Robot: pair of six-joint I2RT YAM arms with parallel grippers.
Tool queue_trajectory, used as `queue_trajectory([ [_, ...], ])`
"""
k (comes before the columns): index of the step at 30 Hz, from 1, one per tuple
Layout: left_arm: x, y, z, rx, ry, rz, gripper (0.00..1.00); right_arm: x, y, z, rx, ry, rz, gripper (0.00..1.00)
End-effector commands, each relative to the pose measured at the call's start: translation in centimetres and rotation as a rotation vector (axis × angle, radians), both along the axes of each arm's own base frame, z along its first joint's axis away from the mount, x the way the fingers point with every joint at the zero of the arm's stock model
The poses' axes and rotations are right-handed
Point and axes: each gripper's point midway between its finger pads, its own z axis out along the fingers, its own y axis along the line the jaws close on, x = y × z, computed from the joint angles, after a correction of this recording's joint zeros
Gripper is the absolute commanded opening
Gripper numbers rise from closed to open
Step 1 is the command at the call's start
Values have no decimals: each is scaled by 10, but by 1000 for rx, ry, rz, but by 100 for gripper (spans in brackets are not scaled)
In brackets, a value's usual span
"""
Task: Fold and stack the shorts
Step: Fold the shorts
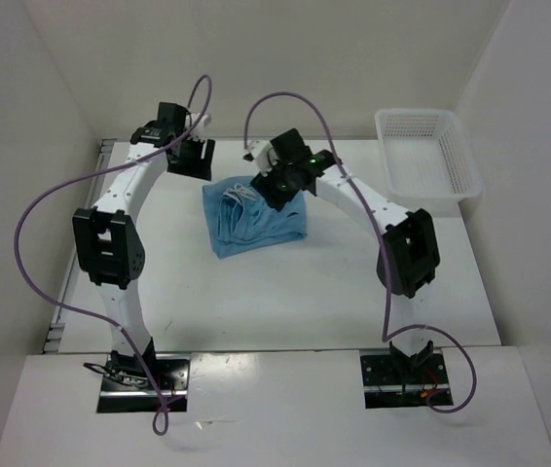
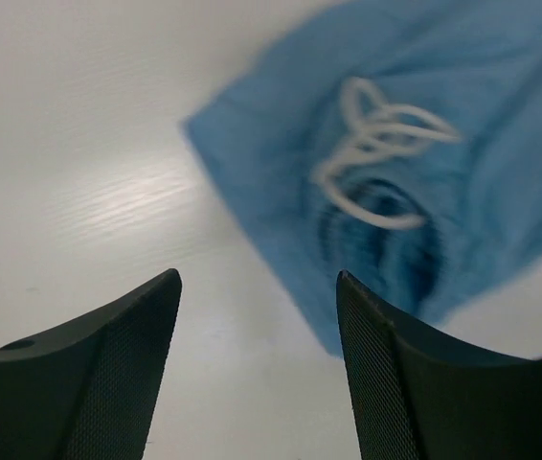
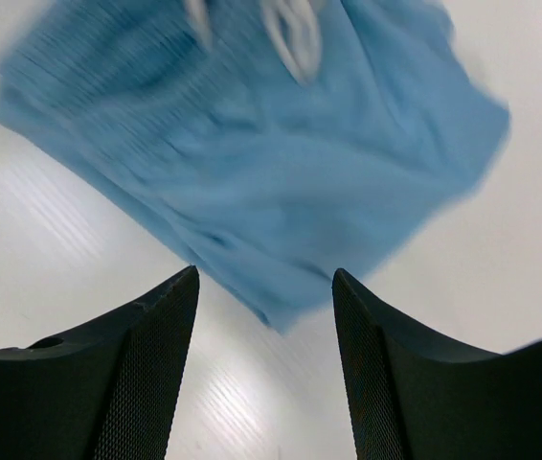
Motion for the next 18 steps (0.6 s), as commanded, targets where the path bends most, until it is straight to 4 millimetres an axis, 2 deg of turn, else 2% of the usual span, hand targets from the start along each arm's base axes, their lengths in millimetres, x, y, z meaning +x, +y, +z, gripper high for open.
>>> queue_trajectory([
  [1, -61, -79, 15, -222, 140, -239, 73, 17, -65, 4, 13, -21, -134, 64],
  [2, -70, -87, 11, -244, 164, -265, 73, 19, -75, 1, 22, -29, -142, 64],
  [3, -79, -95, 2, -241, 192, -283, 73, 8, -88, -23, 2, 21, -152, 64],
  [4, -80, -99, -9, -239, 207, -290, 76, 7, -97, -20, 18, 9, -150, 65],
  [5, -88, -102, -23, -235, 251, -295, 77, 1, -100, -36, 11, 22, -150, 65],
  [6, -91, -116, -21, -251, 247, -331, 77, -1, -103, -44, 19, 34, -149, 65],
  [7, -97, -121, -31, -247, 275, -341, 79, -5, -100, -45, 45, 44, -149, 65],
  [8, -96, -126, -37, -237, 280, -351, 80, -9, -99, -57, 50, 55, -141, 65],
  [11, -93, -134, -55, -139, 272, -353, 80, -17, -93, -66, 100, 85, -146, 65],
  [12, -83, -129, -55, -102, 236, -331, 80, -19, -91, -68, 114, 94, -143, 65],
  [16, -73, -124, -65, -39, 213, -306, 80, -17, -84, -69, 164, 95, -163, 65],
  [18, -70, -122, -70, -23, 212, -297, 80, -14, -83, -72, 204, 108, -226, 65],
])
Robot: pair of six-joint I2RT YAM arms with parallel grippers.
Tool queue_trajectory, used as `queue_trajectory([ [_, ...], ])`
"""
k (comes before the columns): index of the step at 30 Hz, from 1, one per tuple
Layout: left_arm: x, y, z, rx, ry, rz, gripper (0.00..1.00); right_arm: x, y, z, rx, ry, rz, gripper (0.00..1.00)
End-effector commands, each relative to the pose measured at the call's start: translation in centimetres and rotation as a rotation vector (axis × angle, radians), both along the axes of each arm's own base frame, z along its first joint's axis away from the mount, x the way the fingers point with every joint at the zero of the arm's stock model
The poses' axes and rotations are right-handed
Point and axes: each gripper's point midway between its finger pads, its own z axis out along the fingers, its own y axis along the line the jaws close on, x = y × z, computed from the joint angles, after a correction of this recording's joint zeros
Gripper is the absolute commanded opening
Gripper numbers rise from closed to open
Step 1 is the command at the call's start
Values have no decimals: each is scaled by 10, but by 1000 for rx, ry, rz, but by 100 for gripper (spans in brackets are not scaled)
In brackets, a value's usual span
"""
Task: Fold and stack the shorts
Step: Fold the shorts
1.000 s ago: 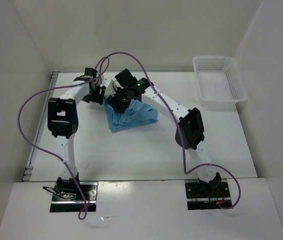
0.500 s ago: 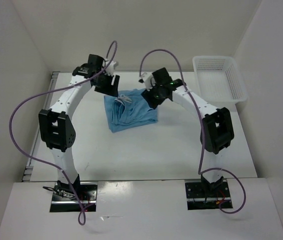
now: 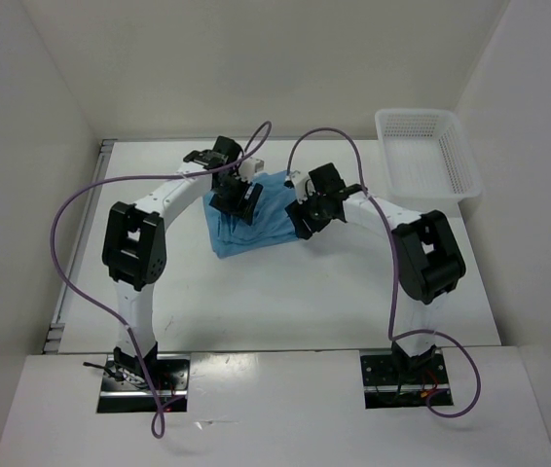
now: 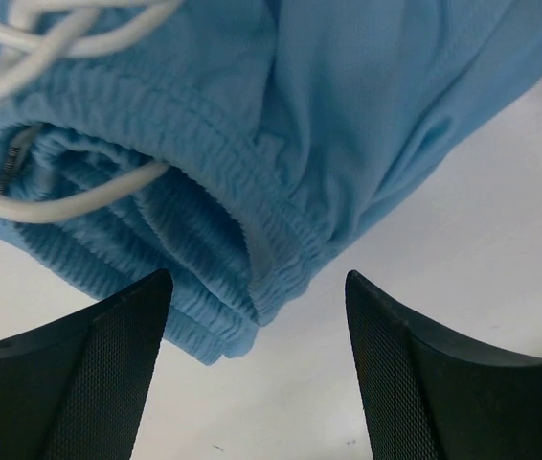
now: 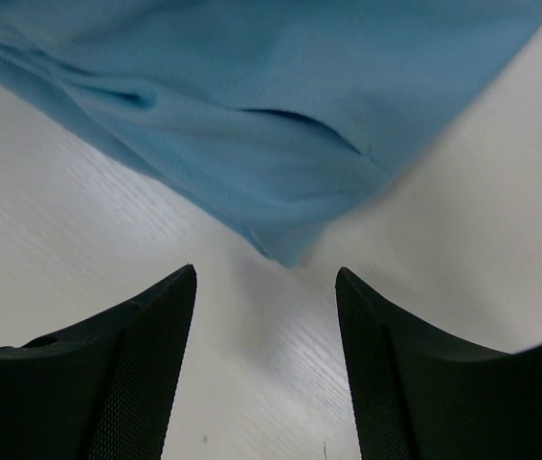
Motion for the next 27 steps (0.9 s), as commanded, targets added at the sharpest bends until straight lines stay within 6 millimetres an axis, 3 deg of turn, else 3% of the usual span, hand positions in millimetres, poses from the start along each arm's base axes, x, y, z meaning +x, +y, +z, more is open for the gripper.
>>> queue_trajectory([
  [1, 17, 10, -9, 50, -43, 31, 80, 16, 16, 29, 134, -96, -75, 66],
  [5, 18, 7, -31, 66, -25, 25, 78, 9, 16, 8, 162, -33, -168, 67],
  [9, 17, 12, -48, 96, -10, 33, 71, 21, -4, -7, 91, -66, -304, 67],
  [12, 16, 8, -59, 85, 10, 25, 60, 20, -3, -12, 92, -55, -298, 67],
  [15, 15, 5, -68, 72, 28, 17, 41, 23, -3, -13, 85, -60, -305, 63],
  [16, 18, 4, -67, 68, 18, 18, 35, 23, -3, -13, 85, -60, -305, 61],
  [17, 19, 6, -68, 78, 14, 22, 22, 22, -1, -13, 80, -64, -302, 60],
  [20, 25, 7, -65, 90, -11, 31, 7, 21, 1, -13, 74, -68, -298, 50],
  [23, 30, 5, -52, 80, -35, 32, 0, 22, -1, -13, 65, -74, -307, 39],
  [26, 30, 6, -36, 73, -52, 33, 0, 18, 6, -17, 55, -70, -280, 39],
  [27, 33, 5, -22, 64, -75, 34, 0, 20, 6, -18, 50, -75, -271, 39],
])
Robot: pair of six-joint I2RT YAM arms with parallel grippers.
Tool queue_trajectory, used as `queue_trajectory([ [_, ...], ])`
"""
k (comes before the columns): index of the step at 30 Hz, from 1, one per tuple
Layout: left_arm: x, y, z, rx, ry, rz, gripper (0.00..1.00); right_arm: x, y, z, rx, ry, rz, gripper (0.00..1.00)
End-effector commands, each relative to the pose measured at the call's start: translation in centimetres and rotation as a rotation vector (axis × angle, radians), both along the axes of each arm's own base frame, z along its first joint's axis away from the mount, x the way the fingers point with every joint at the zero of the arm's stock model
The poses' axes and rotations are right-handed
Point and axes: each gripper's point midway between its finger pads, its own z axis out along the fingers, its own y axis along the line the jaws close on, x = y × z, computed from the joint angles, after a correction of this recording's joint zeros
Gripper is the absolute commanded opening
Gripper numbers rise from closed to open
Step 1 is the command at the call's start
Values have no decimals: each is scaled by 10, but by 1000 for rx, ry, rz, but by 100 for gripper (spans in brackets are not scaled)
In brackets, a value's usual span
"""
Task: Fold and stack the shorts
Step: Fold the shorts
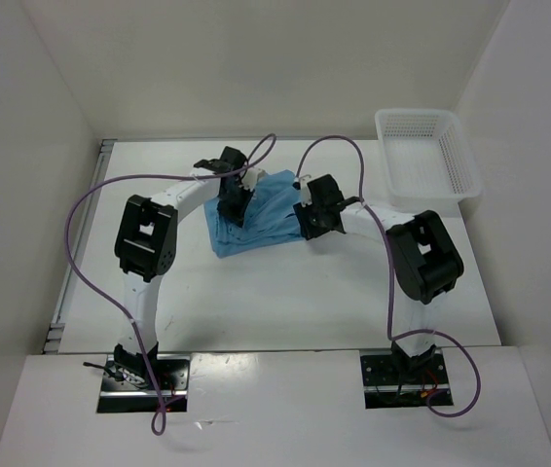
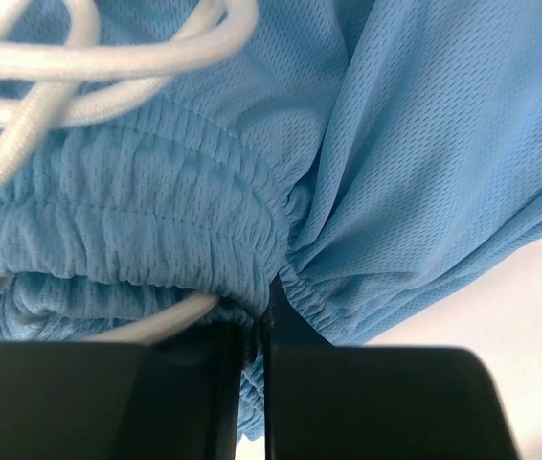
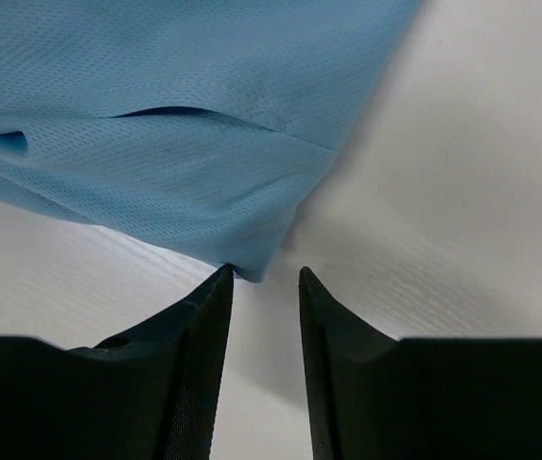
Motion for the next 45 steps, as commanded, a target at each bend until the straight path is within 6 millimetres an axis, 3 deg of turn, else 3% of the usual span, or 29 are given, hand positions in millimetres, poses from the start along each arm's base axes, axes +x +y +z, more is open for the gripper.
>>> queue_trajectory([
  [1, 12, 0, 37, -6, -82, 3, 0, 11, 16, 5, 5, -63, 27, 39],
  [4, 19, 6, 69, -40, -124, 20, 0, 7, 22, 5, -7, -70, 48, 55],
  [8, 15, 19, 103, -61, -163, 42, 0, 8, 21, 5, -17, -77, 63, 58],
  [10, 7, 26, 99, -53, -145, 51, 0, 8, 21, 5, -17, -77, 63, 58],
  [15, -22, 51, 66, -96, -31, 89, 3, 16, 26, 17, 7, -92, 46, 64],
  [17, -26, 62, 54, -145, 6, 117, 8, 22, 33, 29, 37, -104, 37, 64],
  [22, -25, 85, 24, -178, 56, 178, 24, 5, 59, 37, 52, -89, 93, 65],
  [23, -23, 85, 19, -178, 57, 178, 34, -2, 61, 34, 37, -74, 112, 65],
  [26, -14, 99, 17, -160, 40, 213, 42, -16, 74, 39, 25, -78, 170, 65],
  [29, -7, 107, 22, -141, 16, 230, 59, -18, 77, 43, 24, -91, 190, 65],
  [30, -4, 107, 29, -143, 2, 229, 66, -20, 76, 42, 20, -83, 191, 65],
  [33, -7, 104, 46, -161, 3, 222, 73, -22, 83, 48, 21, -91, 242, 67],
  [34, -3, 101, 62, -179, -24, 214, 77, -21, 92, 52, 24, -106, 264, 67],
  [39, 3, 93, 98, -229, -63, 190, 88, -16, 103, 41, 15, -93, 277, 69],
  [42, 13, 98, 98, -201, -99, 203, 90, -14, 105, 27, -1, -66, 277, 69],
  [45, 23, 114, 74, -113, -101, 244, 91, -19, 105, 17, -37, -48, 317, 69],
])
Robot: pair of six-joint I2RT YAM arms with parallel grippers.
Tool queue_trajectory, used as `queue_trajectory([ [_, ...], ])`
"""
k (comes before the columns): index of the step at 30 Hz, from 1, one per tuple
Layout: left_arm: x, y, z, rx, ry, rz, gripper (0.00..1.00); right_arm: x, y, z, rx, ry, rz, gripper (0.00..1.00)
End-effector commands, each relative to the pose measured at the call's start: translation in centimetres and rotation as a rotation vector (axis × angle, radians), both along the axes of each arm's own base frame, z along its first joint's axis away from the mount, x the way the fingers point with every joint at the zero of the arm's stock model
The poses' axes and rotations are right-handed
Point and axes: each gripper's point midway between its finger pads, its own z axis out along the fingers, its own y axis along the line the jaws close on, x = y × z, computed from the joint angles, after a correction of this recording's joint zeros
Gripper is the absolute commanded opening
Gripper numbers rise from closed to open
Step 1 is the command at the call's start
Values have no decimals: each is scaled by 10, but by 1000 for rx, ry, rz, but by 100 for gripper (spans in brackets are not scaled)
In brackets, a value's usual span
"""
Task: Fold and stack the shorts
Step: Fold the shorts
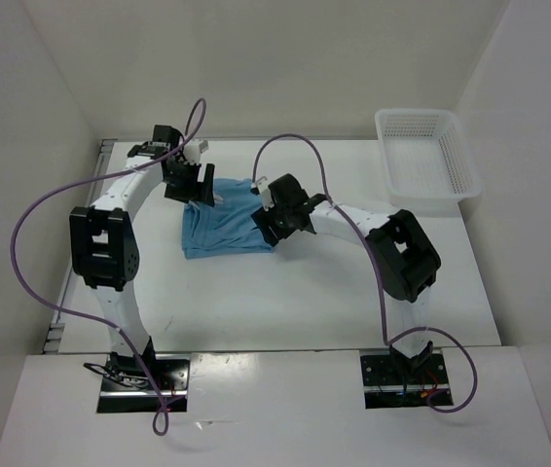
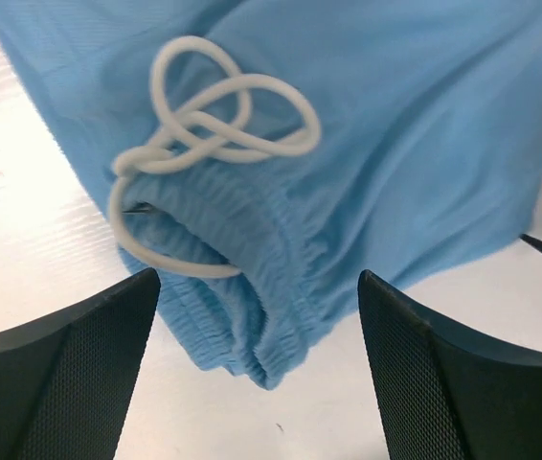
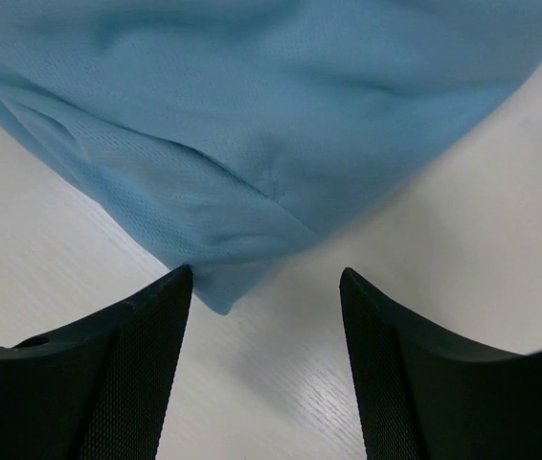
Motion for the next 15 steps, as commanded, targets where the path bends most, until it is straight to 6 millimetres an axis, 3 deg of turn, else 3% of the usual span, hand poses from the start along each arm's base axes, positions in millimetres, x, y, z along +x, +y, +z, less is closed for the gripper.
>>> queue_trajectory([
  [1, 12, 15, -6, 79, -34, 39, 91, -10, 10, -8, -37, 19, 61, 69],
  [3, 14, 27, -26, 146, -15, 72, 91, -13, 13, -13, -47, 21, 81, 69],
  [6, 15, 30, -46, 162, 13, 76, 91, -16, 17, -13, -43, 26, 83, 69],
  [9, 23, 34, -61, 189, 18, 88, 85, -21, 15, -25, -73, 39, 83, 54],
  [10, 26, 36, -64, 197, 14, 92, 74, -24, 13, -28, -75, 50, 76, 48],
  [11, 29, 37, -68, 205, 10, 97, 68, -21, 13, -27, -77, 37, 68, 35],
  [12, 29, 39, -68, 214, 10, 101, 62, -23, 11, -30, -83, 44, 68, 28],
  [13, 30, 41, -70, 226, 4, 108, 49, -24, 8, -34, -98, 43, 70, 23],
  [14, 31, 41, -74, 226, 4, 108, 43, -22, 10, -32, -90, 33, 70, 10],
  [15, 32, 43, -74, 237, 3, 113, 40, -24, 7, -35, -101, 35, 80, 5],
])
